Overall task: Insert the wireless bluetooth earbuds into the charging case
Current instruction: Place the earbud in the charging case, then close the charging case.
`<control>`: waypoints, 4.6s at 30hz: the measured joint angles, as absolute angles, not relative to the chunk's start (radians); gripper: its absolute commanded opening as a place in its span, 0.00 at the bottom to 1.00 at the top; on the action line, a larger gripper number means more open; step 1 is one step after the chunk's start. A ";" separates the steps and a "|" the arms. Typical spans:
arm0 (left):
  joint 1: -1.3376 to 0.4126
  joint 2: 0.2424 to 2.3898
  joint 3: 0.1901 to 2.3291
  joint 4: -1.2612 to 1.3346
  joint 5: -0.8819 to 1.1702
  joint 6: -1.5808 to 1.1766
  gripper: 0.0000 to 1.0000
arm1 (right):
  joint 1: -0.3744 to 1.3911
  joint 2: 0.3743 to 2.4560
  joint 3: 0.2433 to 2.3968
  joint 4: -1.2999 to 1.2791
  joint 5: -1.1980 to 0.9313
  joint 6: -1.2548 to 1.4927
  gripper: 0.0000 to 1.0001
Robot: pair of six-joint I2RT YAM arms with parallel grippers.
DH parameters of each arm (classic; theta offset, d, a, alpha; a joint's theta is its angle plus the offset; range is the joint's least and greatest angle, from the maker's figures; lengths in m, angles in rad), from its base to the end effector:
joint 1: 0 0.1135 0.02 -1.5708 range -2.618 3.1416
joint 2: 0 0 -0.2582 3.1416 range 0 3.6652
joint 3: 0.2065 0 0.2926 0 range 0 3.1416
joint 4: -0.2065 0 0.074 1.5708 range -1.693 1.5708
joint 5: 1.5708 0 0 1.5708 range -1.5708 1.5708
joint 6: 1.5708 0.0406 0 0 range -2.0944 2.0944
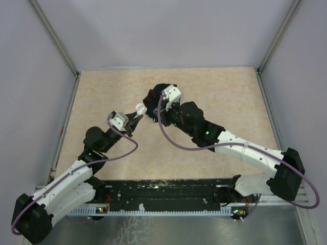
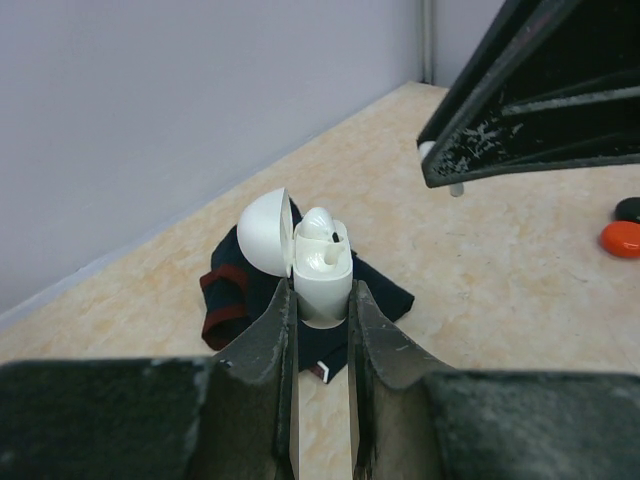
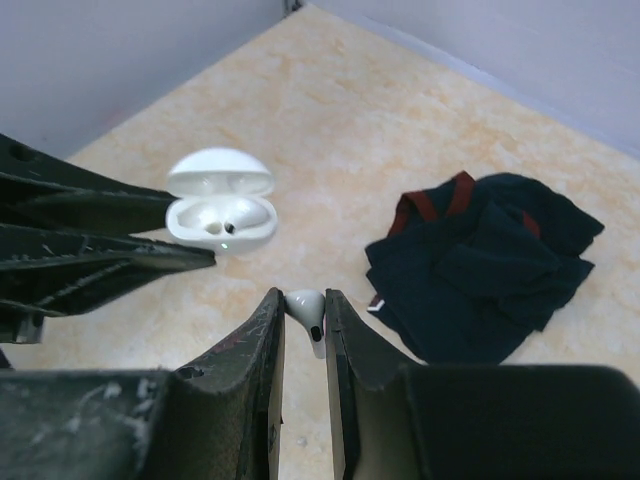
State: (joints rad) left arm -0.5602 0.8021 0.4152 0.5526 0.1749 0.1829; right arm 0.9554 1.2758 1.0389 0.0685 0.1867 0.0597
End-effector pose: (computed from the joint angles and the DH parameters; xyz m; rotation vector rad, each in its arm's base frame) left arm 0.2002 -0.1339 0.2654 0.6498 1.2644 -0.4350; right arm 0.2080 0.2812 0.3326 -0.6391 1.6528 0.5804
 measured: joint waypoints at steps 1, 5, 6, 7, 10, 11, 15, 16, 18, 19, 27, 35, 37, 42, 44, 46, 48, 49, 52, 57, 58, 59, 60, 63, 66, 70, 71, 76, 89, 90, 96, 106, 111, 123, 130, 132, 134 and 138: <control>-0.560 0.802 0.412 0.563 0.191 0.181 0.00 | 0.956 1.268 1.032 0.087 0.175 0.060 0.15; -0.560 0.797 0.395 0.612 0.271 0.175 0.00 | 0.968 1.241 1.016 0.181 0.118 0.060 0.14; -0.560 0.795 0.392 0.620 0.288 0.175 0.00 | 0.973 1.236 1.010 0.210 0.105 0.060 0.13; -0.560 0.794 0.392 0.628 0.307 0.175 0.00 | 0.977 1.231 1.002 0.232 0.094 0.061 0.13; -0.560 0.794 0.392 0.644 0.345 0.173 0.00 | 0.990 1.218 0.975 0.315 0.053 0.064 0.13; -0.560 0.793 0.392 0.649 0.356 0.171 0.00 | 0.994 1.218 0.971 0.330 0.043 0.064 0.13; -0.560 0.779 0.387 0.666 0.386 0.168 0.00 | 1.005 1.218 0.955 0.402 0.010 0.064 0.12; -0.560 0.774 0.386 0.672 0.392 0.165 0.00 | 1.007 1.219 0.952 0.410 0.003 0.065 0.12; -0.560 0.767 0.384 0.677 0.400 0.161 0.00 | 1.012 1.219 0.943 0.433 -0.004 0.069 0.12; -0.560 0.765 0.384 0.680 0.404 0.160 0.00 | 1.013 1.219 0.940 0.438 -0.007 0.071 0.12; -0.560 0.760 0.377 0.704 0.426 0.148 0.00 | 1.015 1.232 0.934 0.466 -0.027 0.084 0.11; -0.560 0.756 0.375 0.715 0.427 0.134 0.00 | 1.015 1.239 0.929 0.464 -0.047 0.095 0.11; -0.560 0.756 0.375 0.718 0.427 0.132 0.00 | 1.015 1.240 0.929 0.458 -0.047 0.097 0.11; -0.560 0.756 0.374 0.719 0.428 0.130 0.00 | 1.015 1.240 0.927 0.458 -0.046 0.097 0.11; -0.560 0.756 0.371 0.718 0.427 0.130 0.00 | 1.015 1.240 0.922 0.460 -0.044 0.097 0.11; -0.560 0.756 0.368 0.718 0.427 0.130 0.00 | 1.016 1.240 0.916 0.463 -0.041 0.097 0.11; -0.560 0.756 0.365 0.717 0.427 0.130 0.00 | 1.019 1.240 0.912 0.463 -0.037 0.096 0.11; -0.560 0.756 0.365 0.716 0.428 0.129 0.00 | 1.019 1.239 0.909 0.466 -0.034 0.096 0.11; -0.560 0.756 0.364 0.715 0.427 0.127 0.00 | 1.019 1.239 0.908 0.465 -0.024 0.089 0.11; -0.560 0.756 0.364 0.717 0.430 0.126 0.00 | 1.019 1.239 0.905 0.467 -0.020 0.085 0.11; -0.560 0.756 0.364 0.717 0.433 0.125 0.00 | 1.019 1.239 0.903 0.471 -0.020 0.085 0.11; -0.560 0.756 0.364 0.719 0.435 0.124 0.00 | 1.019 1.239 0.902 0.470 -0.020 0.086 0.11; -0.560 0.756 0.364 0.721 0.435 0.123 0.00 | 1.019 1.239 0.901 0.470 -0.020 0.086 0.11; -0.560 0.756 0.364 0.727 0.439 0.123 0.00 | 1.019 1.242 0.897 0.471 -0.022 0.086 0.11; -0.560 0.756 0.364 0.726 0.439 0.122 0.00 | 1.019 1.246 0.897 0.473 -0.025 0.086 0.11; -0.560 0.756 0.364 0.726 0.439 0.119 0.00 | 1.019 1.248 0.897 0.474 -0.027 0.086 0.19; -0.560 0.756 0.364 0.726 0.439 0.119 0.00 | 1.019 1.248 0.897 0.474 -0.027 0.086 0.22; -0.560 0.756 0.364 0.726 0.439 0.113 0.00 | 1.021 1.248 0.897 0.472 -0.036 0.085 0.30; -0.560 0.756 0.364 0.720 0.439 0.109 0.00 | 1.025 1.243 0.897 0.463 -0.048 0.063 0.39; -0.560 0.756 0.364 0.718 0.439 0.109 0.00 | 1.025 1.241 0.897 0.461 -0.046 0.059 0.39; -0.560 0.762 0.364 0.717 0.451 0.105 0.00 | 1.025 1.228 0.898 0.431 -0.039 0.027 0.41; -0.560 0.782 0.373 0.696 0.497 0.103 0.00 | 0.989 1.205 1.026 0.210 -0.129 -0.025 0.58; -0.560 0.808 0.398 0.674 0.566 0.104 0.00 | 0.862 1.189 1.117 0.084 -0.303 -0.015 0.62; -0.560 0.858 0.448 0.599 0.773 0.122 0.00 | 0.678 1.250 1.180 -0.129 -0.787 0.014 0.63; -0.560 0.859 0.448 0.597 0.814 0.127 0.00 | 0.678 1.316 1.180 -0.173 -0.932 0.015 0.63; -0.560 0.860 0.448 0.597 0.818 0.127 0.00 | 0.678 1.326 1.180 -0.183 -0.960 0.014 0.63; -0.560 0.860 0.448 0.597 0.822 0.126 0.00 | 0.678 1.332 1.180 -0.191 -0.982 0.011 0.62; -0.560 0.865 0.448 0.589 0.826 0.123 0.00 | 0.676 1.337 1.181 -0.210 -1.016 -0.006 0.61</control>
State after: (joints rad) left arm -0.5602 0.8654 0.4484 0.5892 0.8257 0.1234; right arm 0.6762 1.3373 1.1809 -0.2104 -1.0161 -0.0055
